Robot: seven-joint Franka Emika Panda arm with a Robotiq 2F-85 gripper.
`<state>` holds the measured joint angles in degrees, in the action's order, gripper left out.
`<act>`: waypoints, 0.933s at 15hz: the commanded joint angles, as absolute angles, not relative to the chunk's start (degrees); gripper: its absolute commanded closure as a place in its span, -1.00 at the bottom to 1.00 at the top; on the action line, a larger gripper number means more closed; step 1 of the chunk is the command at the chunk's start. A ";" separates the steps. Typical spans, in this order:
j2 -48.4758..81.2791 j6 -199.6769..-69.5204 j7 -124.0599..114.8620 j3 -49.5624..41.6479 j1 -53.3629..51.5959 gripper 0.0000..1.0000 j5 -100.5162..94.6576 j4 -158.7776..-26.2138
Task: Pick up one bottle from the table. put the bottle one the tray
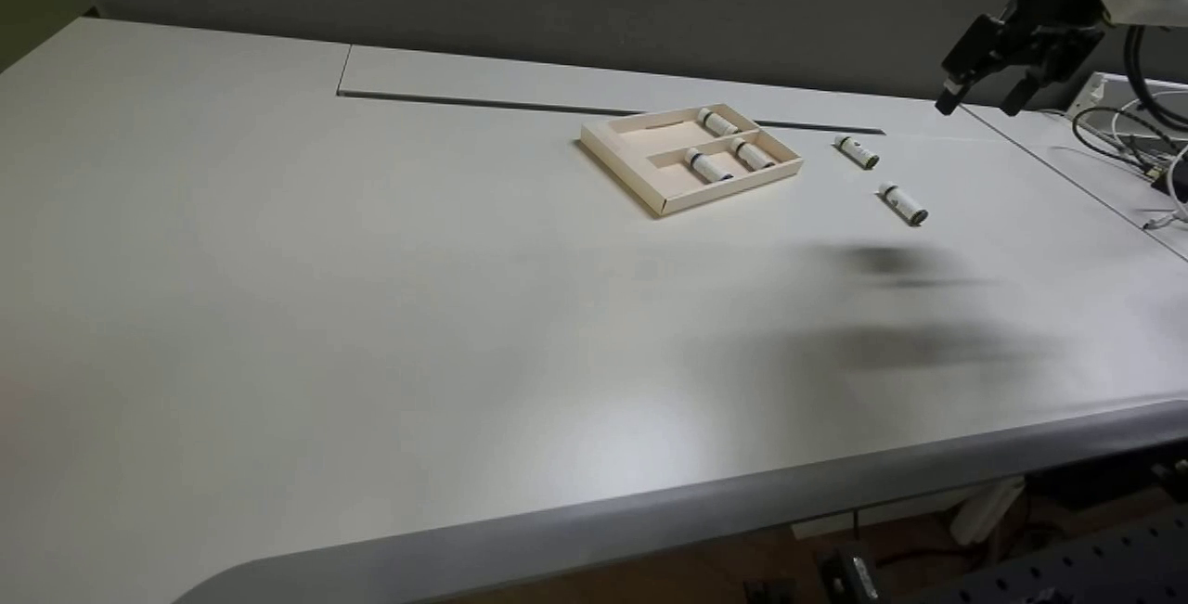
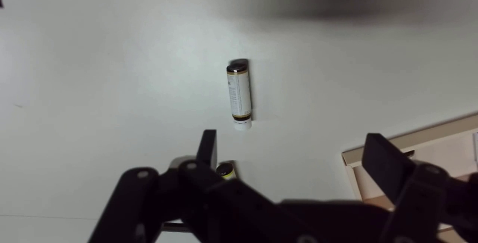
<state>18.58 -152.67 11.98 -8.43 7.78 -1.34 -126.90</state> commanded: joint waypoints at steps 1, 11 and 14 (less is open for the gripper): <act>18.45 -152.57 11.51 -7.56 8.63 -1.00 -1.94 -126.88; 33.72 -152.93 13.96 -7.14 9.84 -1.00 -4.95 -115.78; 38.59 -154.03 15.45 -6.88 10.20 -1.00 -6.16 -112.75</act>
<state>33.80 -153.59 14.63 -7.71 8.92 -4.27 -117.29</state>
